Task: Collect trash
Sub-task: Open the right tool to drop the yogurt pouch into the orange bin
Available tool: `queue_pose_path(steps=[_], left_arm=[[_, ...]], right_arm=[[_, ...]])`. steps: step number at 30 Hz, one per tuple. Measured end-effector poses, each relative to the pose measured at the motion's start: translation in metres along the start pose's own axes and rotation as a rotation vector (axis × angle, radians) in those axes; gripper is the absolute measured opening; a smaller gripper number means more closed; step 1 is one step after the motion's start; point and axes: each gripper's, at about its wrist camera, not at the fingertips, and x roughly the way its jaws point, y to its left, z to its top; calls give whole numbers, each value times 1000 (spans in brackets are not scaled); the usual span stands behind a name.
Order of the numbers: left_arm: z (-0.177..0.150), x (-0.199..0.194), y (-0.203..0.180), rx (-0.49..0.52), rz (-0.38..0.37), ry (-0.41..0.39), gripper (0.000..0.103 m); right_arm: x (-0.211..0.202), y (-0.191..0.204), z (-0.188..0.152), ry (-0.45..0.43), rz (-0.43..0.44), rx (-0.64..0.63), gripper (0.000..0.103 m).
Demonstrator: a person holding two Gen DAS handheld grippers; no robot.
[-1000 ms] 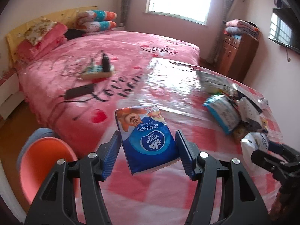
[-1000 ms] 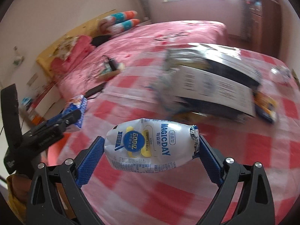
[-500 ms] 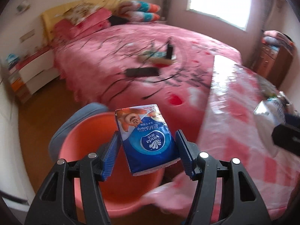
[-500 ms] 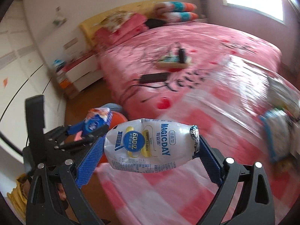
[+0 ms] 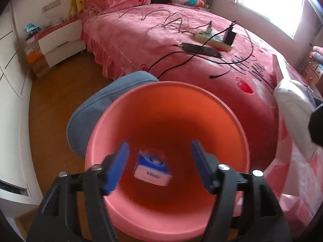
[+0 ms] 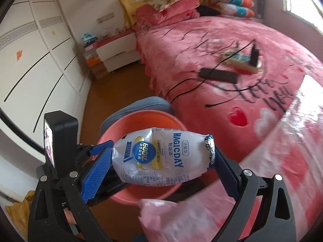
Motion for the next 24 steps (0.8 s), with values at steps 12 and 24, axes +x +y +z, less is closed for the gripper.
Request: queue_pose_path(steps=[12, 24], left_arm=[[-2, 0, 27, -71, -10, 3, 87], [2, -7, 28, -88, -41, -24, 88]], right_arm=[[18, 11, 1, 1, -34, -53, 98], [7, -1, -5, -1, -97, -11, 98]])
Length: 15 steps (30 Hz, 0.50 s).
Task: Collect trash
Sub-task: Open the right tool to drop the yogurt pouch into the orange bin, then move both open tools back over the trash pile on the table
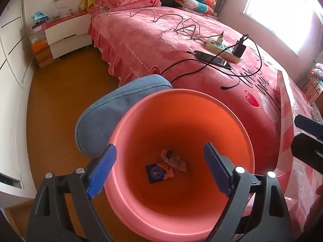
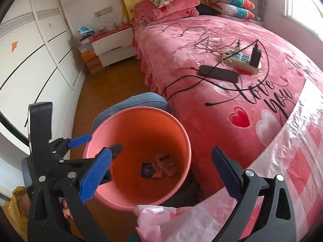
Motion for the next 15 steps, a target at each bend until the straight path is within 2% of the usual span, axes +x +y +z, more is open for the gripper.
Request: queue_pose_path(steps=[15], left_arm=[[9, -24, -20, 31, -30, -28, 89]], right_arm=[[-41, -27, -18, -72, -104, 60, 98]])
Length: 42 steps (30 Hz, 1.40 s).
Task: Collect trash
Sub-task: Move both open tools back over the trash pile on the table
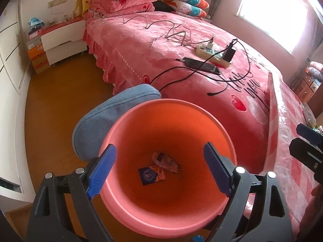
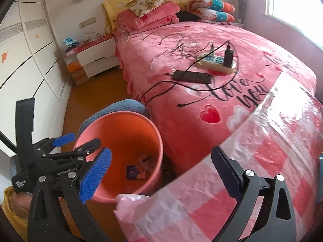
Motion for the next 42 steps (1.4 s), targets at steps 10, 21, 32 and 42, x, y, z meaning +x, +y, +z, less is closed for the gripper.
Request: queue_pose_path(steps=[10, 21, 32, 42], left_arm=[[6, -21, -45, 87, -32, -29, 89], [-1, -37, -103, 194, -81, -48, 89], [-14, -47, -170, 314, -139, -47, 89], [-32, -51, -253, 451, -256, -25, 89]], right_arm=[[-39, -33, -17, -68, -66, 45, 98], [-79, -77, -40, -137, -120, 115, 98], [-130, -132, -68, -181, -180, 234, 98], [-175, -202, -114, -177, -219, 414, 98]])
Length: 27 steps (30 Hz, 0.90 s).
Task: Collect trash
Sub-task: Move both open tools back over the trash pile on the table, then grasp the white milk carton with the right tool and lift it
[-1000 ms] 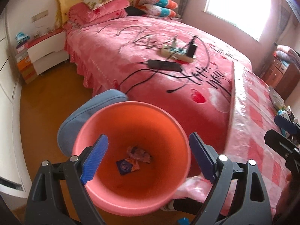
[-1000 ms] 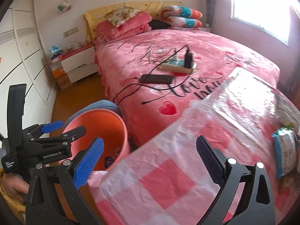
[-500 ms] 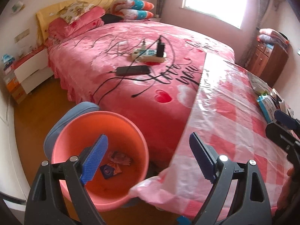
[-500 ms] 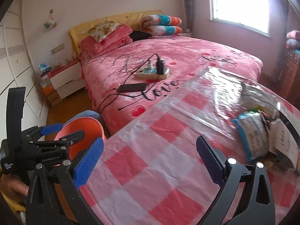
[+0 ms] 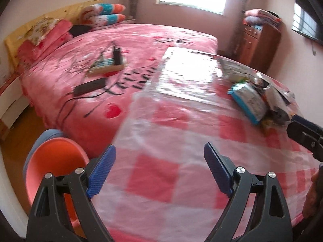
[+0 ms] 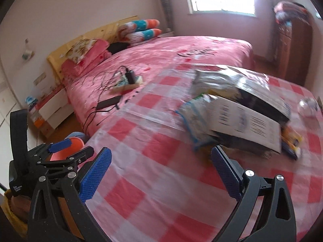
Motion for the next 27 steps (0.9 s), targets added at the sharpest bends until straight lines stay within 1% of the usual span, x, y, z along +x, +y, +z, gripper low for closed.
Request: queue_pose_path(steps=[4, 8, 10, 12, 14, 16, 21, 24, 27], left_arm=[[8, 6, -30, 41, -50, -3, 89], [16, 15, -55, 54, -102, 4, 89], [20, 20, -66, 49, -135, 14, 89], [26, 26, -75, 25, -188, 37, 89], [31, 31, -83, 0, -237, 50, 89], [38, 36, -89, -26, -273, 59, 89], [54, 54, -96, -129, -364, 99, 89], [62, 64, -103, -158, -397, 127, 89], [70, 75, -108, -188, -437, 154, 89]], right_arm=[[-13, -36, -4, -8, -37, 40, 98], [-22, -71, -2, -23, -79, 89, 98], [-23, -89, 1, -27, -77, 124, 98], [-21, -106, 3, -31, -79, 142, 98], [-18, -117, 7, -38, -44, 131, 98], [-19, -122, 10, -45, -28, 94, 98], [-8, -115, 24, -19, 3, -105, 98], [1, -111, 31, -7, 13, -220, 98], [13, -109, 37, 21, 39, -294, 98]])
